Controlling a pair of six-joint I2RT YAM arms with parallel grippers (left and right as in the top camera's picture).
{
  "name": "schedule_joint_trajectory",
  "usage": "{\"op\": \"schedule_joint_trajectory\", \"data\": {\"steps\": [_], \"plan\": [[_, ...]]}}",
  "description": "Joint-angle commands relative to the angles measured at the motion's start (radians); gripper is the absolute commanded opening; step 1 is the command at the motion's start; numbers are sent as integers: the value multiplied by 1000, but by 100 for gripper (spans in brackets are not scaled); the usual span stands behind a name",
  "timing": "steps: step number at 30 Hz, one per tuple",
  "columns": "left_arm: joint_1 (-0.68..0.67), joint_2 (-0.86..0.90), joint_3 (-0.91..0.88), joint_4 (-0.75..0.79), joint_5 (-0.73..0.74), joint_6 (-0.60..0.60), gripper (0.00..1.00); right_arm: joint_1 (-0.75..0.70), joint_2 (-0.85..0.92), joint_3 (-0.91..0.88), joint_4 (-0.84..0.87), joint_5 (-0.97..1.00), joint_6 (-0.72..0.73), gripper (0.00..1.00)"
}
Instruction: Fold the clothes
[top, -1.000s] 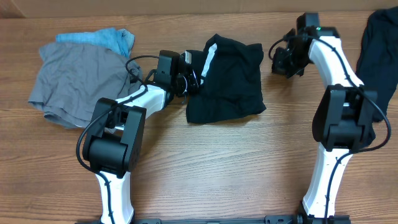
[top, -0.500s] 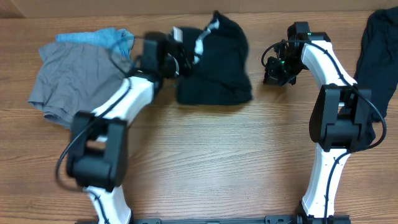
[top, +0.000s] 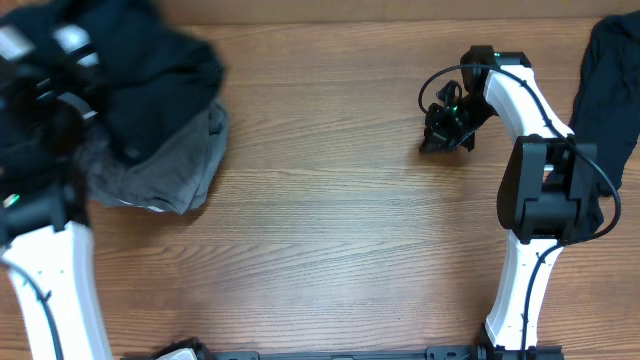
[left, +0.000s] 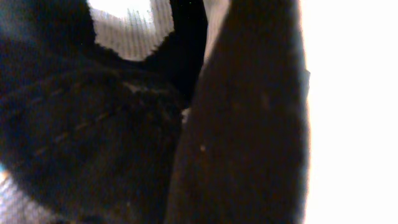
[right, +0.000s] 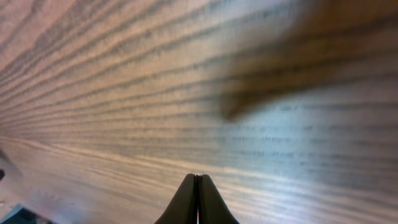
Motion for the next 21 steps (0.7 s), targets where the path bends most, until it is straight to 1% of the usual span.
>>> {"op": "schedule_joint_trajectory", "data": {"steps": [1, 3, 6, 8, 10, 11, 13, 17, 21], "plan": [[135, -61, -11, -31, -29, -104, 4, 2, -16, 4, -34, -21, 1, 4], [176, -58, -53, 16, 27, -95, 4, 3, -16, 4, -57, -21, 1, 4], [180, -35, -132, 209, 124, -98, 4, 13, -16, 4, -79, -21, 1, 4], [178, -2, -187, 363, 172, -156, 4, 24, -16, 4, -88, -21, 1, 4], [177, 44, -223, 473, 235, -193, 4, 34, -16, 4, -87, -21, 1, 4], [173, 66, -233, 503, 261, -195, 4, 40, -16, 4, -84, -21, 1, 4], [155, 130, -250, 504, 289, -178, 4, 56, -16, 5, -75, -21, 1, 4], [140, 194, -298, 491, 296, -159, 4, 71, -16, 10, -71, -21, 2, 4], [140, 196, -329, 388, 257, -141, 4, 79, -16, 10, -68, -21, 2, 4]]}}
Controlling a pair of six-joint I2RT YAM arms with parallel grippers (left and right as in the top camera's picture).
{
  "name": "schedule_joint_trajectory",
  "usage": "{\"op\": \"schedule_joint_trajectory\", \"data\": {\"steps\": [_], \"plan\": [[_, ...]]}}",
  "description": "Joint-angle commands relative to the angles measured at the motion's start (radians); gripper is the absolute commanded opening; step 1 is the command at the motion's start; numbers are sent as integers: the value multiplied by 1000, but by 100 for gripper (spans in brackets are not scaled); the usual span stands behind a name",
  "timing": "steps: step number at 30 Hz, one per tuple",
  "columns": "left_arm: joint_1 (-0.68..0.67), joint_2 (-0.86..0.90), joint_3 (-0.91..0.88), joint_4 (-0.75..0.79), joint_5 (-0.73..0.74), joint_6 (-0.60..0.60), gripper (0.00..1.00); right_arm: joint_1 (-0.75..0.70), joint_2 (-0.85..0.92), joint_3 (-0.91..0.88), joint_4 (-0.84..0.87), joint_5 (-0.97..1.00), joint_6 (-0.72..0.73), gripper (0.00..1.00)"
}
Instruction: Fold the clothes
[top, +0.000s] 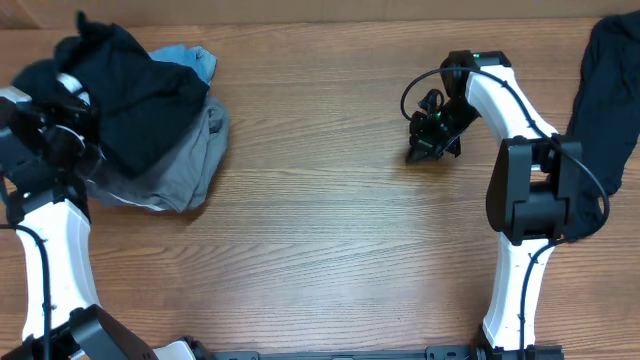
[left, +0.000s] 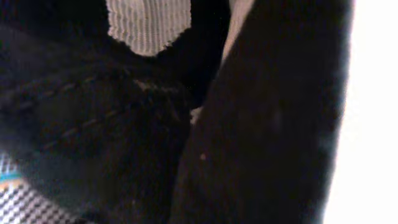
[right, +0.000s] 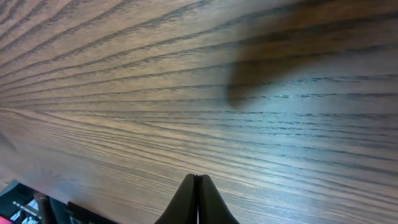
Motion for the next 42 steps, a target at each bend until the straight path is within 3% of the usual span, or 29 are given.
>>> {"op": "schedule_joint_trajectory", "data": {"steps": [1, 4, 6, 10, 12, 13, 14, 18, 23, 28, 34, 38, 42], "plan": [[-6, -20, -6, -66, 9, 43, 4, 5, -16, 10, 5, -9, 1, 4], [-6, -23, -6, -119, 9, 50, 4, 5, -16, 10, 5, -9, 1, 4], [-5, -26, -6, -186, 7, 54, 26, 5, -16, 10, 2, -10, 1, 4], [9, -58, -6, -378, -87, 62, 43, 5, -16, 10, -11, -9, 0, 4], [8, -80, -6, -418, -114, 71, 63, 5, -16, 10, -13, -9, 0, 4], [9, -98, -6, -443, -129, 79, 84, 5, -16, 10, -13, -9, 0, 4], [8, -117, -6, -468, -147, 85, 98, 5, -16, 10, -13, -9, 0, 4], [8, -222, -5, -583, -280, 105, 100, 5, -16, 10, -37, -9, -2, 4], [8, -331, -4, -666, -339, 264, 100, 5, -33, 58, -95, -4, -34, 4], [8, -446, -4, -815, -352, 419, 100, 5, -201, 92, -103, 11, -34, 4], [6, -618, -4, -904, -248, 727, 100, 28, -481, 92, -142, 108, -43, 4], [-4, -727, -4, -933, -133, 851, 100, 51, -649, 84, -196, 110, -66, 4], [-109, -806, -4, -986, -79, 976, 100, 50, -880, -1, -200, 112, -94, 4]]}}
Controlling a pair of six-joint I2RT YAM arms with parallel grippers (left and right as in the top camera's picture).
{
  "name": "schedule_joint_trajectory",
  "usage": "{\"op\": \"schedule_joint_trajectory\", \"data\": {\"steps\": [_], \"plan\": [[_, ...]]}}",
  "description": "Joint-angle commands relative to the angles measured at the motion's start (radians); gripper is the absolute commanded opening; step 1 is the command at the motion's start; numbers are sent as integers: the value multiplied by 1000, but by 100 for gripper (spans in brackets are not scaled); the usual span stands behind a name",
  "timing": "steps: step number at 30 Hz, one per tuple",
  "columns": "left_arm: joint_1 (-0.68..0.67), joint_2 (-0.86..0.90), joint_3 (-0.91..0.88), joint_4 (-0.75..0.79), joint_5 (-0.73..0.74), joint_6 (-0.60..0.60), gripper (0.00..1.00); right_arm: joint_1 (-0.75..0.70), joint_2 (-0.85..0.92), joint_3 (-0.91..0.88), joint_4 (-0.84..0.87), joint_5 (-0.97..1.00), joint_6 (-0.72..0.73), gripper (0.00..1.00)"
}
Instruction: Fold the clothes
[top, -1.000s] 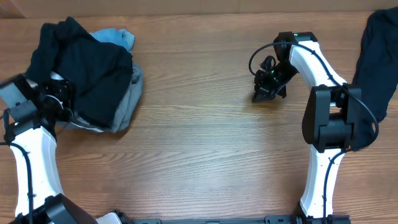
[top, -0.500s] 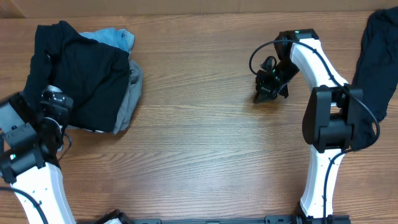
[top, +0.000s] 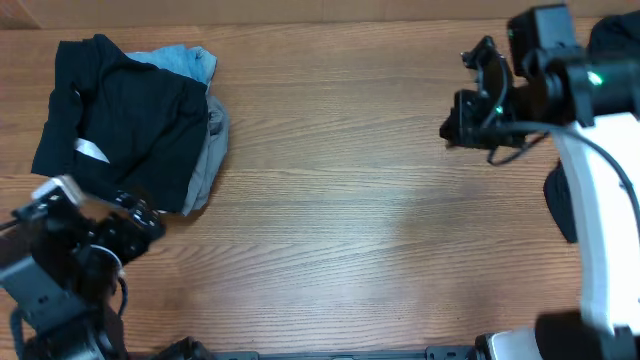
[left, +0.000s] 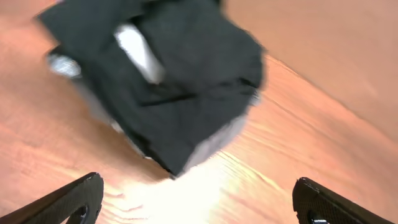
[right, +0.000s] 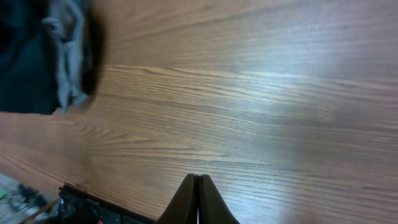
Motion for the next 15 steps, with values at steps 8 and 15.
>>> {"op": "schedule_joint_trajectory", "data": {"steps": [8, 15], "plan": [[-262, -79, 2, -82, 89, 196, 100, -2, -720, -370, 92, 60, -29, 4], [-267, -75, 2, -114, 80, -24, 100, -2, -943, -391, 27, 86, -29, 100]]}}
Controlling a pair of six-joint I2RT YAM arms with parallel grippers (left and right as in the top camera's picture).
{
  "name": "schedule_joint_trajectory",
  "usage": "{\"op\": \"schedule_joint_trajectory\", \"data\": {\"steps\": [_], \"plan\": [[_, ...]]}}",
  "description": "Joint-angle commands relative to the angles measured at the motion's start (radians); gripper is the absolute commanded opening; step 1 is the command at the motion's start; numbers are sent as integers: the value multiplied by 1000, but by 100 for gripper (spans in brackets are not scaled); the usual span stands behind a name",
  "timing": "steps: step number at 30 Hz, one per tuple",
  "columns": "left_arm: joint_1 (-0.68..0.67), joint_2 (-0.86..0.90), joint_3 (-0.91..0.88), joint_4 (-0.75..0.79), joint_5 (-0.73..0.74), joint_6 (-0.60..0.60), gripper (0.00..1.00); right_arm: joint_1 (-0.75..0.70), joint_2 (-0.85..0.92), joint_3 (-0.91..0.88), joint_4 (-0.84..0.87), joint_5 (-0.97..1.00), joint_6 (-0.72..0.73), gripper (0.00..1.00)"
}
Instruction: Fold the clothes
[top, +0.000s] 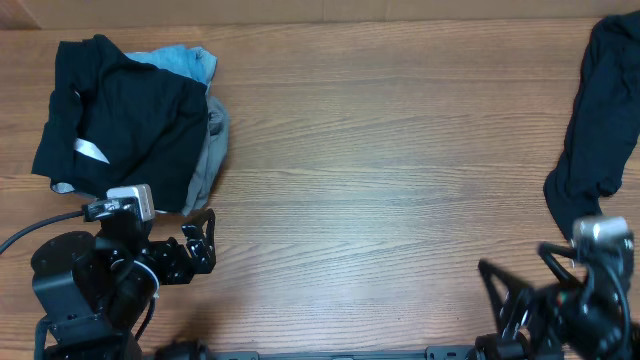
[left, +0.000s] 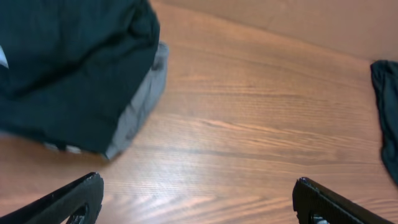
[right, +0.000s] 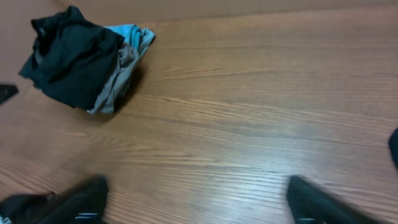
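Observation:
A pile of clothes sits at the table's far left: a black garment (top: 120, 120) on top, a grey one (top: 207, 150) under it and a light blue one (top: 187, 62) behind. The pile (right: 78, 62) also shows in the right wrist view, and its black top (left: 68, 59) in the left wrist view. A separate dark garment (top: 603, 110) lies loose along the right edge. My left gripper (top: 200, 250) is open near the front left, just below the pile, holding nothing. My right gripper (top: 512, 297) is open at the front right, blurred, holding nothing.
The wooden table (top: 380, 170) stretches between the pile and the dark garment. The dark garment (left: 388, 106) reaches the right border of the left wrist view. Both arm bases stand at the front edge.
My right gripper was shut and high at the back right; now it is open, low at the front right edge. My left gripper has shifted slightly right and stays open. The clothes have not moved.
My left gripper was buried in the black garment over the left pile while the right stayed shut on the bare table at the back right. Later the black garment lay on the pile, the left gripper open in front. Now both grippers are open at the front.

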Motion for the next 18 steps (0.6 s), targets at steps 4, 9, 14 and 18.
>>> {"op": "schedule_joint_trajectory", "data": {"steps": [4, 9, 14, 18], "plan": [[-5, -4, 2, -48, 6, -119, 100, -1, -34, -14, -46, -1, -8, 100], [-5, -4, 2, -48, 6, -119, 100, -1, -34, -14, -45, -1, -8, 100], [-5, -4, 2, -48, 6, -119, 100, -1, -34, -14, -45, -1, -8, 100], [-15, -15, 1, -98, -2, -113, 100, -1, -34, -14, -45, -1, -8, 100]]}}
